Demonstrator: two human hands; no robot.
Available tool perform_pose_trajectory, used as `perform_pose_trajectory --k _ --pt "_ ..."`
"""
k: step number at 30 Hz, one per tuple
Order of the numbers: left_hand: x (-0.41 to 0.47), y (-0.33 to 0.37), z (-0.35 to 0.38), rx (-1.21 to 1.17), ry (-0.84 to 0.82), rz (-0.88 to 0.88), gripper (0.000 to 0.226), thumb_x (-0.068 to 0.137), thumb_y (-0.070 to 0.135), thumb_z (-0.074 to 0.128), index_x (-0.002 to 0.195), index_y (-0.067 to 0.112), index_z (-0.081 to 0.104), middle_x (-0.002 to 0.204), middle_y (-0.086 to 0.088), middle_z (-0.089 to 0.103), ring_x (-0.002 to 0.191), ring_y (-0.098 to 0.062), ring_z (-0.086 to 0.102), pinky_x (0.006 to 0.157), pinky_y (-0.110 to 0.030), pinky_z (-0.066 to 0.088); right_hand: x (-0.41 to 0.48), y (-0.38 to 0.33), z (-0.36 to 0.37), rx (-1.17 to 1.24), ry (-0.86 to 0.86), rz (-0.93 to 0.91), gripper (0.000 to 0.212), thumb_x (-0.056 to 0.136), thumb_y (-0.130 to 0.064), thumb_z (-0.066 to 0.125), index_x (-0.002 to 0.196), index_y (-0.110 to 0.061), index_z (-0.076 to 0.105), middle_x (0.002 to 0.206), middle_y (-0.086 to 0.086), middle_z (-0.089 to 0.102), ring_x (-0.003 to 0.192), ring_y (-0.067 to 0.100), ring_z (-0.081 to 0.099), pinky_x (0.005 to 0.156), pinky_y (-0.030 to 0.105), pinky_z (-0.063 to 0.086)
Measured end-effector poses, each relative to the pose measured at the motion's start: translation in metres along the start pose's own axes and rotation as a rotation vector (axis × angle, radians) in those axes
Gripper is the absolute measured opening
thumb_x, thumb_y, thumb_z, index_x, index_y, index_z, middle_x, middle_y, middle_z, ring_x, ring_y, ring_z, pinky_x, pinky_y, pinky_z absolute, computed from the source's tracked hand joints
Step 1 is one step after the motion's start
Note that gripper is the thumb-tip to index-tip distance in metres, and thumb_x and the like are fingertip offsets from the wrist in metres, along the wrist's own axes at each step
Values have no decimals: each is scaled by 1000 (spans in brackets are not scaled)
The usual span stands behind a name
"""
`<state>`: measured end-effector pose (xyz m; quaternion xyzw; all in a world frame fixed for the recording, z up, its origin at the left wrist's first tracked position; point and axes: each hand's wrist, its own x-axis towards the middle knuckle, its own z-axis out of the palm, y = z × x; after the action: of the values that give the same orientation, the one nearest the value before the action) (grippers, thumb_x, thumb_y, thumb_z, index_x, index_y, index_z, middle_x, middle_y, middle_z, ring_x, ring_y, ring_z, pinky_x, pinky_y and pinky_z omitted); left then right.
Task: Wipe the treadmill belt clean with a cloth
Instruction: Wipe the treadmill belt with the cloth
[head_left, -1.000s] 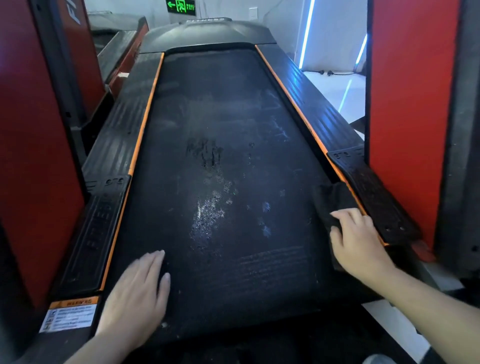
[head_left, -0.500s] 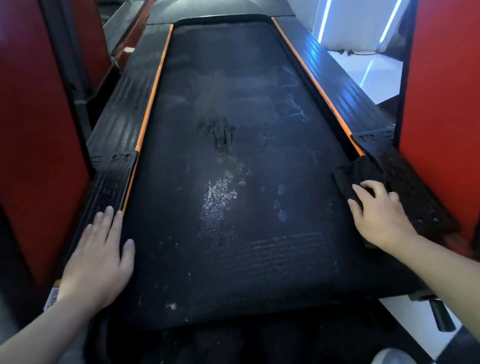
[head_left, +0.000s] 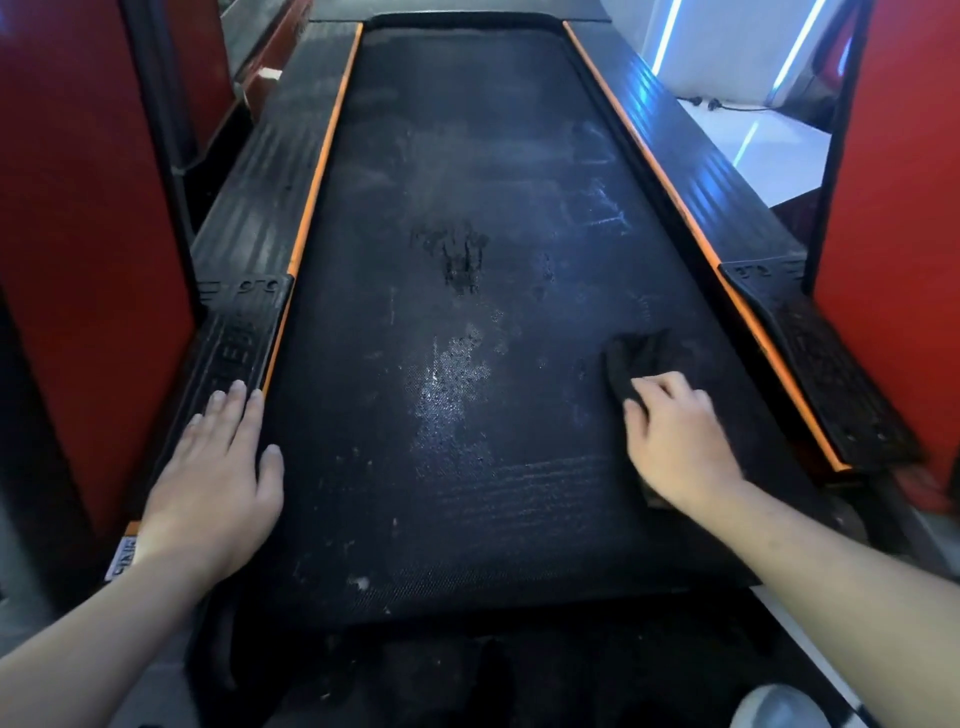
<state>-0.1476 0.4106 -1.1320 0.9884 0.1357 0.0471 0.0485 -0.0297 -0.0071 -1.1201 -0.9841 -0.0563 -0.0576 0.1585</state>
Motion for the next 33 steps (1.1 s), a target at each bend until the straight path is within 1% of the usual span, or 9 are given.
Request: perform_pose_trajectory --k 5,10,14,16,18,22,27,30,33 --pt "-1 3 -3 -20 -3 -9 62 102 31 34 157 11 11 164 1 -1 151 -11 -4 123 -32 -1 -20 -83 31 38 -3 -132 36 100 -30 46 126 -11 61 125 8 55 98 31 52 90 45 48" --pt "0 1 -2 -52 0 -4 59 104 31 26 157 11 10 164 1 -1 151 -9 -5 123 -31 -2 -30 -156 51 31 -90 -189 42 102 -36 35 132 -12 52 127 6 48 100 25 48 90 40 48" --pt "-1 0 -2 -100 19 -12 59 103 33 18 156 9 14 164 2 4 150 -7 -1 122 -28 -3 -34 -200 58 91 -141 -223 41 101 -34 37 131 -9 50 128 8 44 101 26 46 90 42 48" --pt "-3 2 -3 -149 35 -21 61 100 35 17 156 9 16 164 2 9 150 -7 3 122 -27 -1 -35 -216 61 119 -173 -252 40 100 -32 39 130 -7 49 128 9 42 101 28 45 91 44 46" --pt "-5 3 -4 -186 51 -60 56 103 27 25 155 8 19 164 0 13 151 -9 6 122 -27 0 -36 -229 64 170 -225 -282 40 100 -31 40 130 -6 48 130 9 39 103 30 43 93 45 44" --pt "-5 1 -7 -172 77 -195 54 102 15 29 154 3 21 164 -10 15 152 -17 7 123 -32 1 -37 -260 65 374 -404 -270 40 101 -31 40 132 -7 47 145 7 29 120 32 34 105 46 38" --pt "-4 0 -8 -182 51 -164 54 102 16 25 155 6 20 164 -6 11 152 -12 2 123 -28 -1 -31 -287 72 526 -589 -289 41 103 -29 36 139 -11 45 154 -4 21 135 26 24 108 45 37" --pt "-4 0 -8 -178 60 -148 53 102 14 27 154 4 23 164 -8 13 152 -14 5 123 -29 0 -26 -285 77 586 -628 -318 45 103 -23 37 146 -10 41 154 -8 24 135 23 24 108 41 37" --pt "-3 0 -8 -179 58 -150 53 101 12 30 153 3 25 163 -9 16 152 -15 7 123 -31 2 -27 -280 79 533 -577 -391 44 101 -16 45 144 -8 43 152 -6 26 131 25 28 106 38 39"
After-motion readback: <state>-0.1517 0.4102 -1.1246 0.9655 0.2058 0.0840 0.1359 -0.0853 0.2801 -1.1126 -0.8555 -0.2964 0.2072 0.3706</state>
